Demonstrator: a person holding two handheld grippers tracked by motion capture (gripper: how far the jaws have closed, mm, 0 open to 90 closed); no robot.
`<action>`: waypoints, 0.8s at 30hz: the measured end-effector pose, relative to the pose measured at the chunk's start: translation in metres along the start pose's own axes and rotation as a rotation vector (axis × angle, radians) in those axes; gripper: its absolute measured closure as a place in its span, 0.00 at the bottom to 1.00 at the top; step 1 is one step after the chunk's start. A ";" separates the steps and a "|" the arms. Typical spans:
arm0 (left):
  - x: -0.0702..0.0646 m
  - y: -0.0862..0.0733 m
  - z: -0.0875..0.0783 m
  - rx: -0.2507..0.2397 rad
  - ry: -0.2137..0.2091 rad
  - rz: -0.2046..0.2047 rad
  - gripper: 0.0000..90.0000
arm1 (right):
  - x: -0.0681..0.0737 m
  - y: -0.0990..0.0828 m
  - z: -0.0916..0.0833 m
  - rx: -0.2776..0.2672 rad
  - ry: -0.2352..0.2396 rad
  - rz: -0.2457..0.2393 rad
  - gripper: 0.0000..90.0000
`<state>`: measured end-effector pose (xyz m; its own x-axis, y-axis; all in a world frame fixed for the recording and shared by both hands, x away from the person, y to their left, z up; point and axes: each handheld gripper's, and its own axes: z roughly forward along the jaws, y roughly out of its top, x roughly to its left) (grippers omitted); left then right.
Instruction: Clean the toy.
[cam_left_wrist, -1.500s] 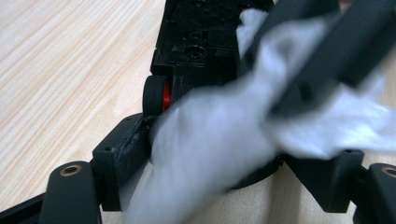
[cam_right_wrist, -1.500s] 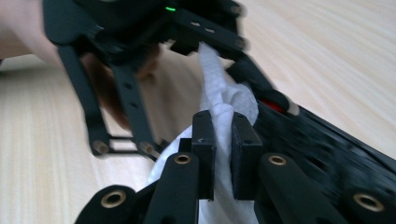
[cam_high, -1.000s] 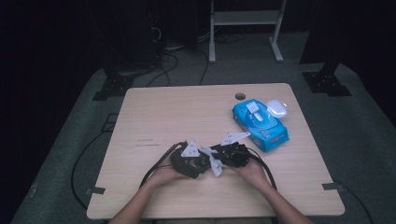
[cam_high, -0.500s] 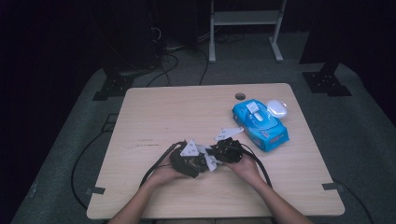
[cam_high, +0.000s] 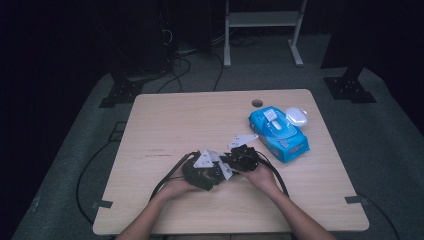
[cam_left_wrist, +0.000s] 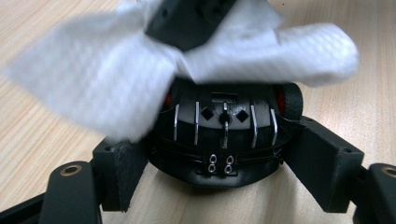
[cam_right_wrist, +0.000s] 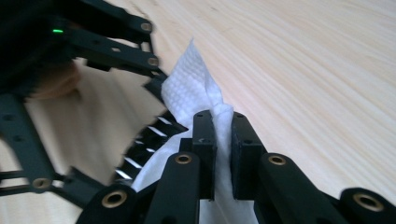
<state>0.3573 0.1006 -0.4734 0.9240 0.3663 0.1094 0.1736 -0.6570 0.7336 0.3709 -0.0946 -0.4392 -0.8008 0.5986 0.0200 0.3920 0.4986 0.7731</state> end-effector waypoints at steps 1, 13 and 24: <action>0.000 0.000 0.000 -0.001 0.002 0.003 0.26 | 0.004 0.001 0.002 -0.007 0.027 0.001 0.91; 0.001 0.001 0.000 -0.003 -0.001 0.001 0.26 | -0.005 0.006 0.008 0.000 -0.026 0.011 0.91; 0.000 0.000 0.000 -0.004 0.002 0.010 0.26 | -0.004 0.004 0.005 0.001 0.000 -0.008 0.91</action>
<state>0.3576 0.1008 -0.4736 0.9250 0.3610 0.1186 0.1625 -0.6581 0.7352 0.3779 -0.0915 -0.4398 -0.8037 0.5949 0.0139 0.3862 0.5037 0.7727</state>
